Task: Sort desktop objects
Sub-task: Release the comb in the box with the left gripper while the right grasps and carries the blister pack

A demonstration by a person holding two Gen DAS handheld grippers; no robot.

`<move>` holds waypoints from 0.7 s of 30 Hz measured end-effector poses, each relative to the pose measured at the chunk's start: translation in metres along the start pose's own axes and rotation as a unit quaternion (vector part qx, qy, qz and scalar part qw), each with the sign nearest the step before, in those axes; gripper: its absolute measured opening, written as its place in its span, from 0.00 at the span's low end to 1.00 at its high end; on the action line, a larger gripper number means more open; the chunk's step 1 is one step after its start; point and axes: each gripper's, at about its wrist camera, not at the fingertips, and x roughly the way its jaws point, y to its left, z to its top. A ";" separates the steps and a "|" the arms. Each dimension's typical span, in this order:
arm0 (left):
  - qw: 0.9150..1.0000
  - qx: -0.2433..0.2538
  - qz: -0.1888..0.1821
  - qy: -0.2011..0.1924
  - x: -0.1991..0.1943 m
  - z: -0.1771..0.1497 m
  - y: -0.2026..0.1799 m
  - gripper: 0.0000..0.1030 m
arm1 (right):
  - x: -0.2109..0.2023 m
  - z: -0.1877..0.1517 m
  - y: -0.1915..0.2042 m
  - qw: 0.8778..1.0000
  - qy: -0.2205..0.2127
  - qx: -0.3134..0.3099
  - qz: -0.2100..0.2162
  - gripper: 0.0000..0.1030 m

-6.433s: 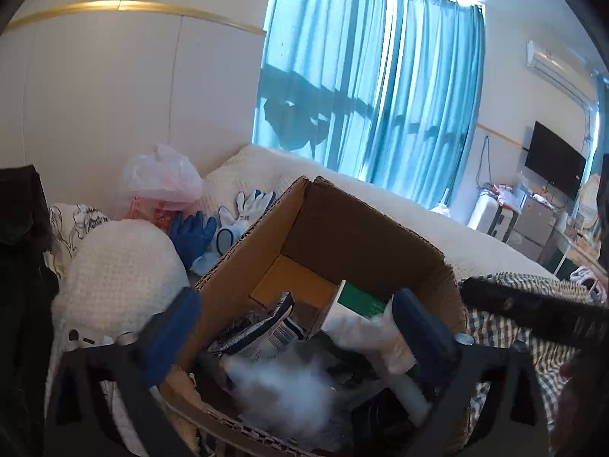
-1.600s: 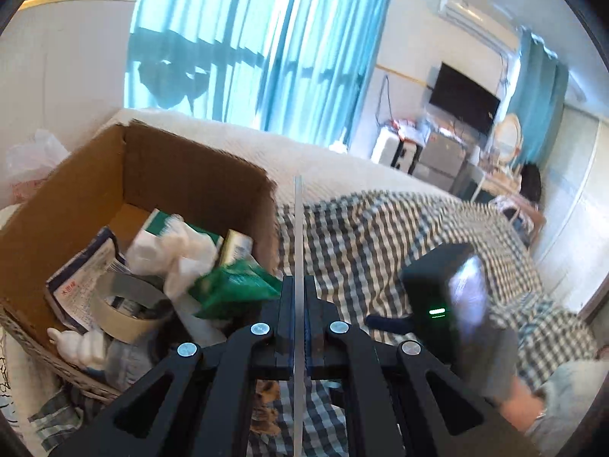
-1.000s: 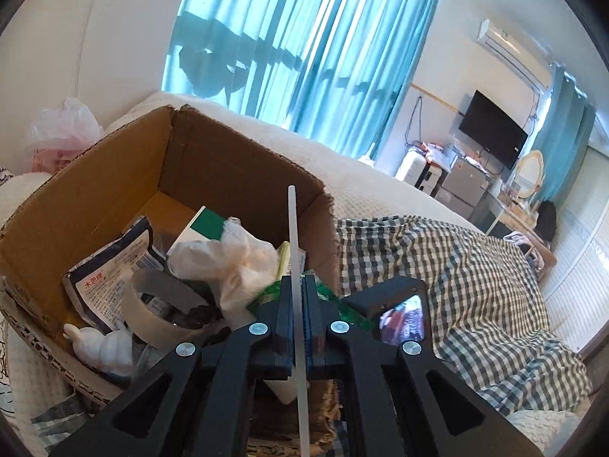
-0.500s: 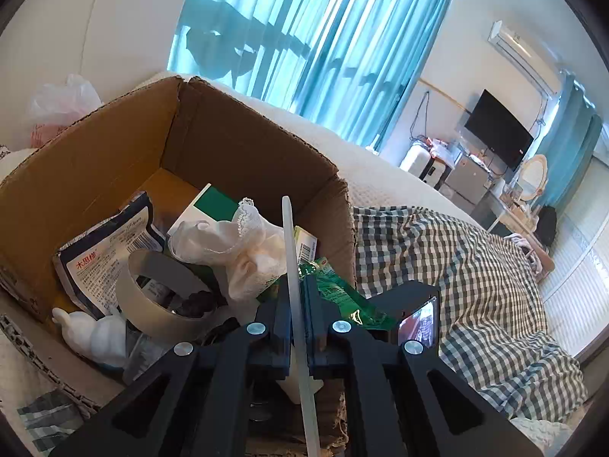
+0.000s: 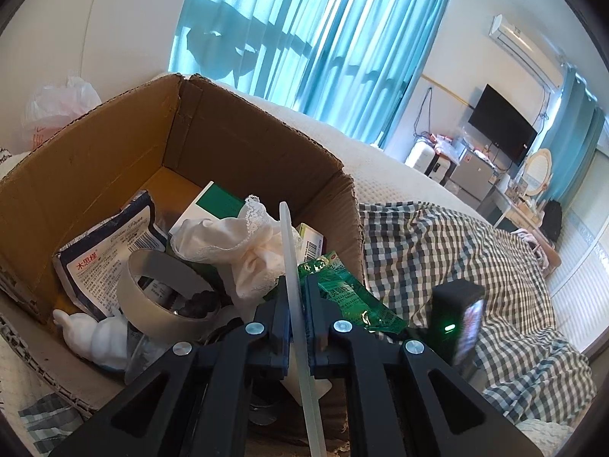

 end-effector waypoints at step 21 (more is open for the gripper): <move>0.999 -0.023 0.013 -0.041 -0.041 0.021 0.021 0.06 | -0.128 0.074 0.109 0.990 -0.120 -0.030 0.068 0.71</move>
